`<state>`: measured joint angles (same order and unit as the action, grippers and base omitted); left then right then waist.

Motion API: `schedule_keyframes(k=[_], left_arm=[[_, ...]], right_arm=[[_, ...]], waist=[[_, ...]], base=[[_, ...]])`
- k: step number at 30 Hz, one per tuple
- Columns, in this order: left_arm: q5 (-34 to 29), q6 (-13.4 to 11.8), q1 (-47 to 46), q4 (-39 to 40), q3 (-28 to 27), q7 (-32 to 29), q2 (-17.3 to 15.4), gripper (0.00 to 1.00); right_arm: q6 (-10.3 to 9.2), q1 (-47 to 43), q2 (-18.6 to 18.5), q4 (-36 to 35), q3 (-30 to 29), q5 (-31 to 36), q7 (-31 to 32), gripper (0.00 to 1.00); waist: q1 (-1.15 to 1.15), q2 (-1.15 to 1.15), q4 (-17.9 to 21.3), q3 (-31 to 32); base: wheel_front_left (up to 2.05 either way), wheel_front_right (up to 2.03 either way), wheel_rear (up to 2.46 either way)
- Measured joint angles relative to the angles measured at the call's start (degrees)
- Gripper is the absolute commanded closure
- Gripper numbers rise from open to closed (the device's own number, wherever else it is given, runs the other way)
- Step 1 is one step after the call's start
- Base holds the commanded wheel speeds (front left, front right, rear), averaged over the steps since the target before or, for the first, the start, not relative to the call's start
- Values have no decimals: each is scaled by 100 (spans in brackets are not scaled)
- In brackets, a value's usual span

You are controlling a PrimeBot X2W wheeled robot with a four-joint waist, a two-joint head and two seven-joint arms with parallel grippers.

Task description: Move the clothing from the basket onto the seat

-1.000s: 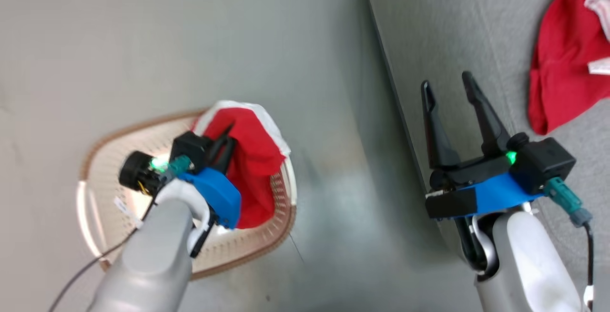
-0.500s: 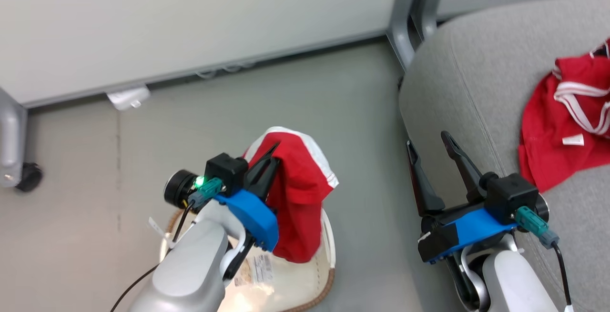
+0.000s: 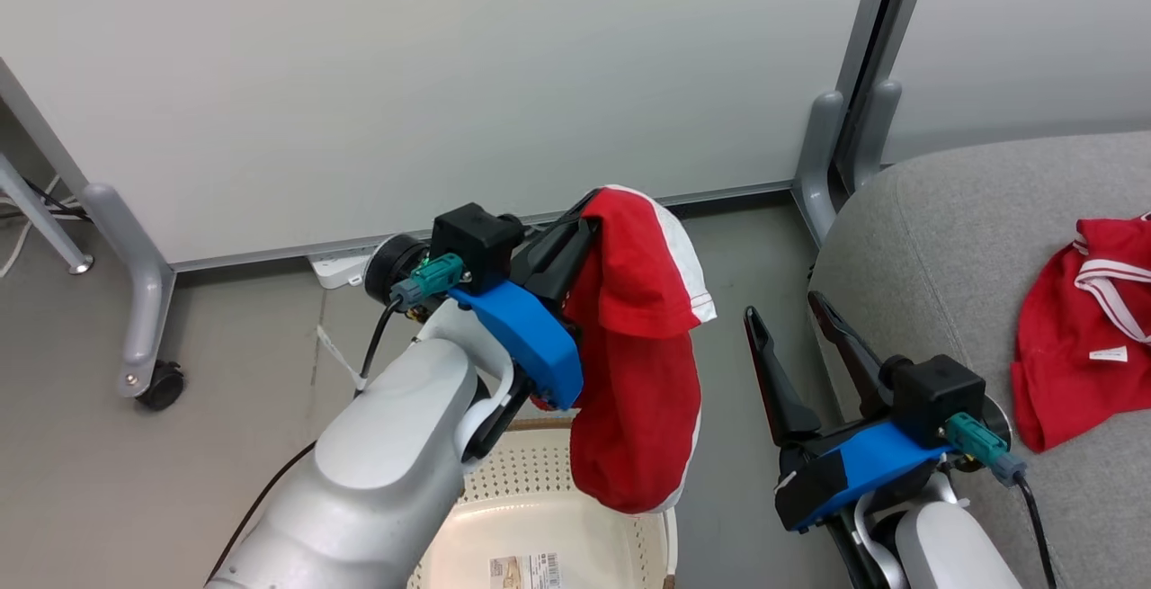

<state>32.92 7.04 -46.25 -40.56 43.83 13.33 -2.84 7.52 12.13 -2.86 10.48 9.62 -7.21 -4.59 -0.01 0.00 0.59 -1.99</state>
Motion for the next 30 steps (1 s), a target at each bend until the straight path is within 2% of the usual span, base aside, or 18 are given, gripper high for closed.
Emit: schedule_keyframes(k=[7, 19, 24, 30], left_arm=[[392, -220, -246, 96, 378, -22, 0, 100], [749, -337, -354, -41, 799, 41, 1, 100], [886, -346, -435, -48, 940, 74, 0, 100], [1058, -390, -516, -4, 1154, 97, -1, 100]], right_arm=[[0, -52, 0, 57, 124, -85, 11, 0], [0, -70, 0, 118, 545, -213, 242, 0], [0, -8, 2, 397, 977, -323, 422, 0], [0, 585, 2, 1104, 1249, -419, 379, 0]], waist=[[0, 0, -31, 196], [1, 0, 67, 158], [1, 0, 68, 136], [1, 0, 17, 140]], base=[[0, 0, 0], [0, 0, 0], [0, 0, 0], [0, 0, 0]])
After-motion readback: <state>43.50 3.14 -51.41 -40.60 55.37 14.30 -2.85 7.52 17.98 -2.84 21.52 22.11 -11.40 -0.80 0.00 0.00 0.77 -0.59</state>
